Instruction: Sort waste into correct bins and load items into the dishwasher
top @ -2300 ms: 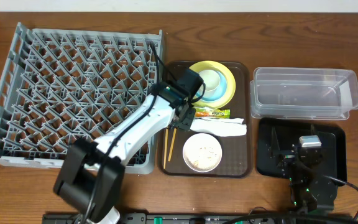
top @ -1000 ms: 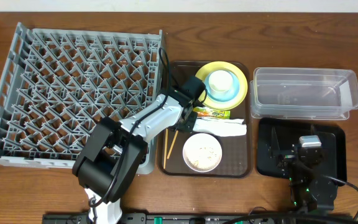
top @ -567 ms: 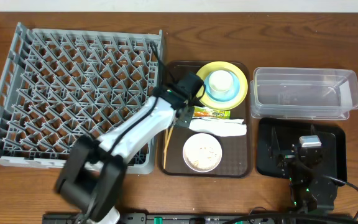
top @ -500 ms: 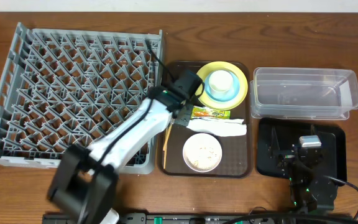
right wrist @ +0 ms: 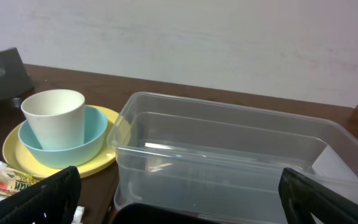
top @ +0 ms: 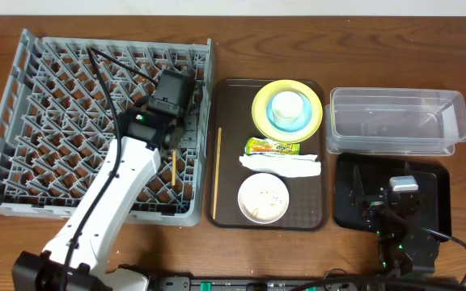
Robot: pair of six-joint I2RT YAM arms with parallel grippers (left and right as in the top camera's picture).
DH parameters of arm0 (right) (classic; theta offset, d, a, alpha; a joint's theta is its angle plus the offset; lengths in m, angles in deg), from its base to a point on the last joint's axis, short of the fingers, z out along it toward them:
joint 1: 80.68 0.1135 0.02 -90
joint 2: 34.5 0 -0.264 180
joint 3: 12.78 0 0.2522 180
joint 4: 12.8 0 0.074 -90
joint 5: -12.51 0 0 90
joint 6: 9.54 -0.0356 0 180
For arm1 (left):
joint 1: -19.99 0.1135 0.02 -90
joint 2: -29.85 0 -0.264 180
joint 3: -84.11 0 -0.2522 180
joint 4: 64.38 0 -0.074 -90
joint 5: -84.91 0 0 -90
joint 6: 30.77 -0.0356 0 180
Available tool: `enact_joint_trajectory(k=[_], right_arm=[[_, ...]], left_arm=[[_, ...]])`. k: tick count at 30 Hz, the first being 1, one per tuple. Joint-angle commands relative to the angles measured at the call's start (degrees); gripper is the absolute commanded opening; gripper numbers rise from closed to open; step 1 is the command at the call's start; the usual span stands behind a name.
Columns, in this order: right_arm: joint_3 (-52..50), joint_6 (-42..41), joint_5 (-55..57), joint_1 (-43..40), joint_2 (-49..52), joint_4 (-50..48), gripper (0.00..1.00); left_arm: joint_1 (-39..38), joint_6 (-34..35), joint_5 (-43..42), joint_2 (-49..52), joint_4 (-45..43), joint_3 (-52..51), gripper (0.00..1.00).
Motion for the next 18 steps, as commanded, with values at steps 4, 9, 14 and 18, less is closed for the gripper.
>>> enact_joint_trajectory(k=[4, 9, 14, 18], right_arm=[[-0.1, -0.7, 0.3, 0.4, -0.3, 0.3, 0.99], [-0.1, -0.7, 0.3, 0.4, -0.3, 0.3, 0.99], [-0.1, -0.7, 0.3, 0.4, -0.3, 0.3, 0.99], [-0.1, -0.7, 0.3, 0.4, -0.3, 0.3, 0.99]], left_arm=[[0.7, -2.2, -1.8, 3.4, -0.1, 0.2, 0.08], [0.7, -2.2, -1.8, 6.3, -0.1, 0.2, 0.08], [0.7, -2.0, -4.7, 7.7, -1.4, 0.2, 0.08], [0.9, -2.0, -3.8, 7.7, -1.6, 0.2, 0.48]])
